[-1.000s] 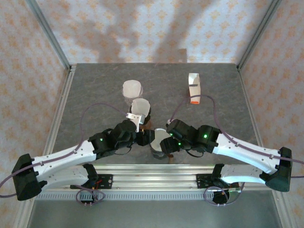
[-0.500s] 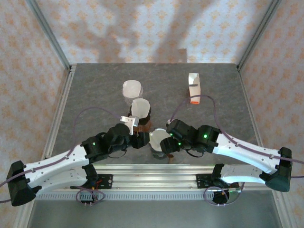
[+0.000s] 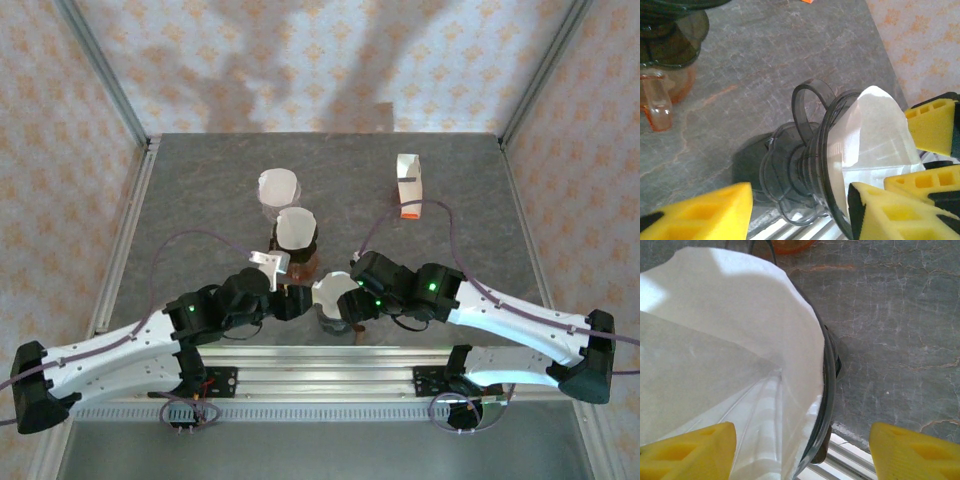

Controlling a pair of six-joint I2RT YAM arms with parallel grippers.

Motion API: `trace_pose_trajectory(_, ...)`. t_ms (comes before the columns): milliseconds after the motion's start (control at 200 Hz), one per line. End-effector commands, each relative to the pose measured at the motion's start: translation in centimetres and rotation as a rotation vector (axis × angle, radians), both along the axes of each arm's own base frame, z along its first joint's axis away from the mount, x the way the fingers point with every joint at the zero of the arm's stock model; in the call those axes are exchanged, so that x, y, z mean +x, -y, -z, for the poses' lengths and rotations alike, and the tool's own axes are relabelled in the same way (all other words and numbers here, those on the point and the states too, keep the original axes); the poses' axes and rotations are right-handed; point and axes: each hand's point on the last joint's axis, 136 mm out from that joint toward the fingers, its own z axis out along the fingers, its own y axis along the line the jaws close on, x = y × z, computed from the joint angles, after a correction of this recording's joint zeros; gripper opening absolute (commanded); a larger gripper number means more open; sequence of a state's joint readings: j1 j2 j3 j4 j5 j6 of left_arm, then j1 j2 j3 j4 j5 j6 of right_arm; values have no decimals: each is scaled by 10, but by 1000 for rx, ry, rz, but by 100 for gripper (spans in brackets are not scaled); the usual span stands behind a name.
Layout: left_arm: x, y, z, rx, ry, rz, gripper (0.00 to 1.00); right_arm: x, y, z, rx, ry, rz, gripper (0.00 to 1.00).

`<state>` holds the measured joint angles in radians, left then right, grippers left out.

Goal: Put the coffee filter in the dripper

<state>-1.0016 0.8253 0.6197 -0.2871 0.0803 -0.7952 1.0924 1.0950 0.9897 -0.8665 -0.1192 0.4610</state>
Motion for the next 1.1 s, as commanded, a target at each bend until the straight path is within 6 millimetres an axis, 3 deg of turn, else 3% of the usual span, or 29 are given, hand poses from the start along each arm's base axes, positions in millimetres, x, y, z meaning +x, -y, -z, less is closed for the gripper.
trace_pose_trajectory(0, 3, -7, -13, 15, 35, -27, 63, 2, 7, 2, -28, 15, 25, 71)
trace_pose_trajectory(135, 3, 4, -35, 5, 59, 23, 72, 2, 7, 2, -30, 15, 25, 71)
trace_pose_trajectory(310, -1, 22, -27, 57, 27, 80, 77, 2, 8, 1, -32, 19, 27, 71)
trace_pose_trajectory(520, -12, 19, -6, 132, -26, 91, 60, 2, 10, 0, -29, 22, 33, 71)
trace_pose_trajectory(901, -21, 13, 3, 141, -51, 102, 40, 3, 12, 4, -40, 24, 44, 71)
trace_pose_trajectory(1091, -22, 8, 7, 163, -55, 93, 34, 3, 14, 5, -46, 25, 48, 71)
